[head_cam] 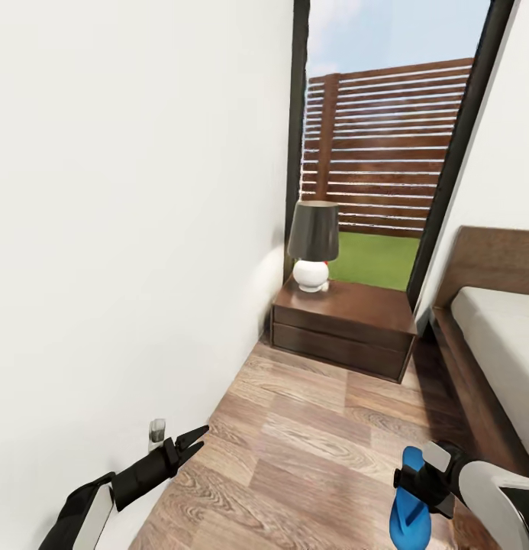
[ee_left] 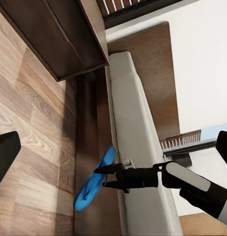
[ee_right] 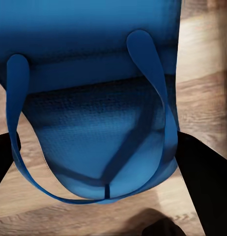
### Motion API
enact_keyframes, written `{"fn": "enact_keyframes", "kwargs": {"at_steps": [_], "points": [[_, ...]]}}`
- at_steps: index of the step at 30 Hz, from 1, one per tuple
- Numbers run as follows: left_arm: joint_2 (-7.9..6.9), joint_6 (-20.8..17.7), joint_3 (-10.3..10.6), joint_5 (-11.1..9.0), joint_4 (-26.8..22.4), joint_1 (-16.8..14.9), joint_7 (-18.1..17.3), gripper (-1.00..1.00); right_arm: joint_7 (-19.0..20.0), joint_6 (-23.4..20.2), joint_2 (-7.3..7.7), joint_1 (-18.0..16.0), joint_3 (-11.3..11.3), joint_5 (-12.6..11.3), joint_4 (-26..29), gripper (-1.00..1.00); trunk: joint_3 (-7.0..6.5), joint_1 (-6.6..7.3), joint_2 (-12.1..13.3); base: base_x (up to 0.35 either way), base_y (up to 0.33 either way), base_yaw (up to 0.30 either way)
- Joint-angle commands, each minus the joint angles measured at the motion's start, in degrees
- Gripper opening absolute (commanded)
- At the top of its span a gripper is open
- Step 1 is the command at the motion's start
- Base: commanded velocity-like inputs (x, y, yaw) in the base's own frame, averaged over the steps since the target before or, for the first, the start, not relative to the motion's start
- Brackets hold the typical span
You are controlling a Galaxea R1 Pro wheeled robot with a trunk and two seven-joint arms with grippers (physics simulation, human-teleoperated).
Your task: In the bedroom, move the book from the bed onto either nightstand, and place the two sandals side by side next to the bed.
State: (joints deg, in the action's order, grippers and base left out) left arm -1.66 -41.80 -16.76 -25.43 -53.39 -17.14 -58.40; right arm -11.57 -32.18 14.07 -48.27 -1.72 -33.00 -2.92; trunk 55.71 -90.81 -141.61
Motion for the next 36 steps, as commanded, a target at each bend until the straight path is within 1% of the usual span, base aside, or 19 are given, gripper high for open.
{"fn": "enact_keyframes", "kwargs": {"at_steps": [1, 16, 36], "points": [[-0.01, -0.38, -0.03, -0.24, -0.02, -0.03, -0.05, 1.0, -0.38, -0.02, -0.01, -0.07, -0.12, -0.4, -0.07, -1.0, 0.06, 0.01, -0.02, 0.0, 0.0, -0.242], [-0.1, -0.38, -0.03, -0.24, -0.03, 0.0, -0.05, 1.0, -0.38, -0.08, -0.01, -0.07, -0.12, -0.47, -0.07, -1.0, 0.06, 0.01, -0.02, 0.0, 0.057, -0.234], [-0.1, -0.38, -0.03, -0.24, 0.04, -0.03, 0.12, 1.0, -0.29, -0.08, -0.01, -0.07, -0.12, -0.33, -0.07, -1.0, 0.06, 0.01, -0.02, 0.0, 0.004, -0.219]]}}
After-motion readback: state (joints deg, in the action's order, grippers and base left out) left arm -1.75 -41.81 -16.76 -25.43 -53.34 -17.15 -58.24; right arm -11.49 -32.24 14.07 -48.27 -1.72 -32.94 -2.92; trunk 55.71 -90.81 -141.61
